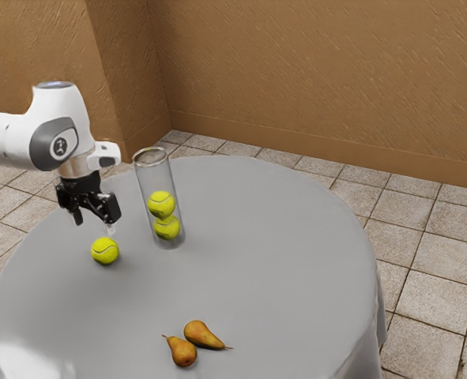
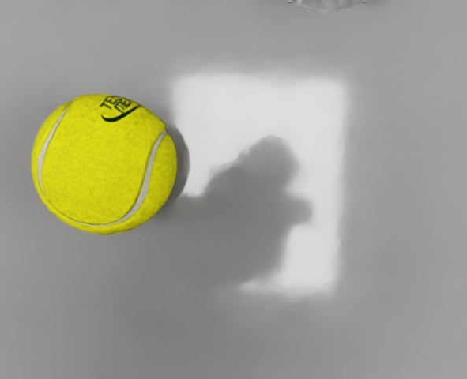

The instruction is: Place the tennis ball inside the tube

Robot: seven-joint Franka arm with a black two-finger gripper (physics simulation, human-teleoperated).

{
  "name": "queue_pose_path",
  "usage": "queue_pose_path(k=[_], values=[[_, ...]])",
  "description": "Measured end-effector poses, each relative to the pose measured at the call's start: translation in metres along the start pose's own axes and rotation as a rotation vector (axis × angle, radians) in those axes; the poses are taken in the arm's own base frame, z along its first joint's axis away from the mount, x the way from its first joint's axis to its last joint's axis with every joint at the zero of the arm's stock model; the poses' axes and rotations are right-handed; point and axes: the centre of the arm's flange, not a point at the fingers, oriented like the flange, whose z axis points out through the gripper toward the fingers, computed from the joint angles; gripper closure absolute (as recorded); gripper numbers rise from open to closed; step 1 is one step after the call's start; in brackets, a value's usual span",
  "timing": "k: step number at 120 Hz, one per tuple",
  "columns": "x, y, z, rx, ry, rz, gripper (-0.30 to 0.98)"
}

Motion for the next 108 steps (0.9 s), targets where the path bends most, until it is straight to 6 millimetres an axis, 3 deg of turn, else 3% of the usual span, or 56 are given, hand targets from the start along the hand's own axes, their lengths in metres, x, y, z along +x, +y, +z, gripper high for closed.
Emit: queue_pose_path(k=[19, 37, 71, 108], values=[[0.016, -0.017, 0.032, 0.017, 0.061, -0.024, 0.0], [0.017, -0.035, 0.056, 0.027, 0.096, -0.049, 0.0], [0.025, -0.037, 0.104, 0.03, 0.083, -0.042, 0.0], [0.033, -0.049, 0.12, 0.038, 0.105, -0.051, 0.0]])
